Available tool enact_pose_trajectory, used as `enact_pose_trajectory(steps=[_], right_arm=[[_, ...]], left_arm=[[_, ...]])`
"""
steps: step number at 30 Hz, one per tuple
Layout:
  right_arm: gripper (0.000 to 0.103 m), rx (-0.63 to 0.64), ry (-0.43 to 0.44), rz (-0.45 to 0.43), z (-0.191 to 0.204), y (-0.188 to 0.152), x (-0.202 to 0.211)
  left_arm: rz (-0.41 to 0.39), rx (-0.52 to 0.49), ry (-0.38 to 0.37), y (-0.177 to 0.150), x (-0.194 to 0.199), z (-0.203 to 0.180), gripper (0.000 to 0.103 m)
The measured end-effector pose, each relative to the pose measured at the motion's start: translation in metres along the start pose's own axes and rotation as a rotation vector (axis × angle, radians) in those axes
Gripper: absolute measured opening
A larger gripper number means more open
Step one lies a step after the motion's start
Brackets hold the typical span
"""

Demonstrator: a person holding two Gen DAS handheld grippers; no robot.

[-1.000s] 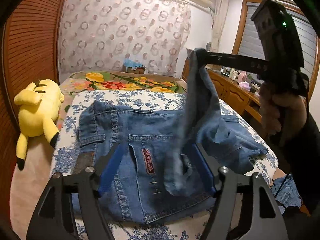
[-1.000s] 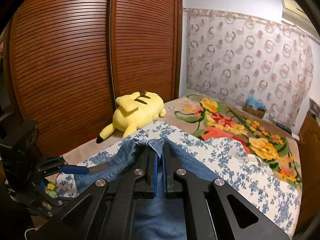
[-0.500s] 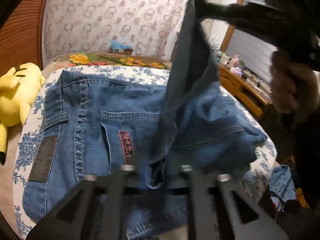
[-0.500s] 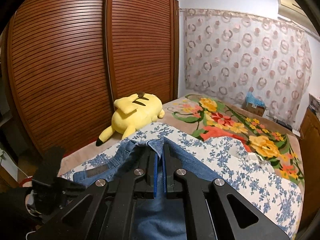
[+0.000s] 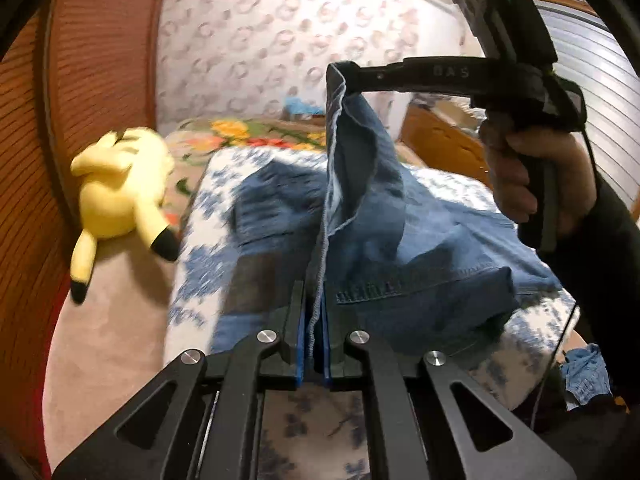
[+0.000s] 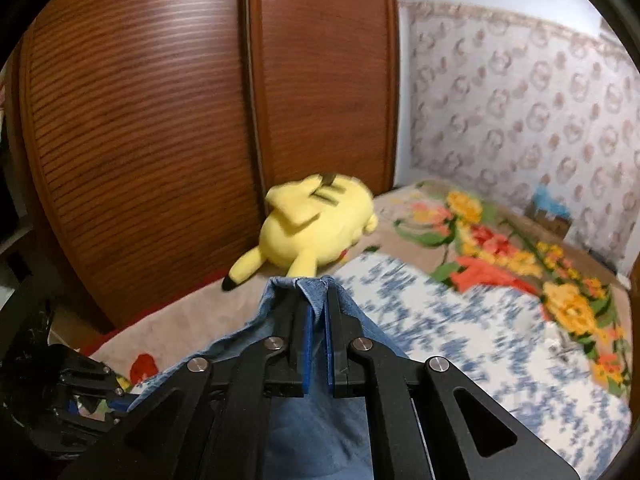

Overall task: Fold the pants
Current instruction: 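Lift the jeans with the right gripper and fold them over toward the left gripper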

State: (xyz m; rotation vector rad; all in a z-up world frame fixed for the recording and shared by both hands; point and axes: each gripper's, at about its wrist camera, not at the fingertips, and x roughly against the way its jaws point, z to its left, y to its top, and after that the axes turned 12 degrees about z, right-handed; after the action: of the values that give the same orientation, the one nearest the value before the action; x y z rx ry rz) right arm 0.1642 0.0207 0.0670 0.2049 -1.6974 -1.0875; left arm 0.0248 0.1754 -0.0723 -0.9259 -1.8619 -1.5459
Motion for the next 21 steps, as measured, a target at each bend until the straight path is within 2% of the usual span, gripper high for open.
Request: enact_pose_trajectory(steps=[3, 4, 5, 7, 10, 11, 12, 16, 19, 20, 21], right_arm=[[0.028, -0.003, -0.003, 0.092, 0.002, 0.001, -0.026], [0.040, 0.003, -0.017, 0.111, 0.002, -0.002, -0.031], [0.043, 0.007, -0.033, 0.124, 0.002, -0.005, -0.035], [0.044, 0.016, -0.078, 0.143, 0.000, -0.010, -0.038], [0.045, 0.007, -0.096, 0.147, -0.002, -0.016, -0.033], [0.046, 0.002, -0.095, 0.141, -0.003, -0.020, -0.028], [0.046, -0.007, -0.096, 0.133, -0.006, -0.027, -0.022], [0.046, -0.048, -0.109, 0.119, -0.005, -0.058, -0.004], [0.046, -0.076, -0.127, 0.128, -0.004, -0.088, 0.010], [0.046, -0.085, -0.130, 0.133, -0.004, -0.099, 0.015], [0.046, -0.096, -0.129, 0.139, -0.003, -0.109, 0.018]], left_arm=[[0.028, 0.014, 0.029, -0.003, -0.010, 0.002, 0.008], [0.037, 0.017, 0.034, -0.003, -0.013, 0.003, 0.009], [0.040, 0.020, 0.040, -0.003, -0.014, 0.003, 0.012], [0.038, 0.022, 0.046, -0.005, -0.012, 0.005, 0.015], [0.027, 0.021, 0.054, -0.004, -0.008, 0.004, 0.035], [0.021, 0.017, 0.058, -0.004, -0.007, 0.003, 0.045], [0.014, 0.010, 0.062, -0.003, -0.005, 0.001, 0.049], [-0.022, -0.011, 0.099, 0.001, 0.001, -0.002, 0.049], [-0.041, -0.029, 0.099, 0.005, -0.001, -0.005, 0.048], [-0.041, -0.039, 0.101, 0.006, -0.003, -0.007, 0.046], [-0.036, -0.052, 0.101, 0.006, -0.006, -0.009, 0.038]])
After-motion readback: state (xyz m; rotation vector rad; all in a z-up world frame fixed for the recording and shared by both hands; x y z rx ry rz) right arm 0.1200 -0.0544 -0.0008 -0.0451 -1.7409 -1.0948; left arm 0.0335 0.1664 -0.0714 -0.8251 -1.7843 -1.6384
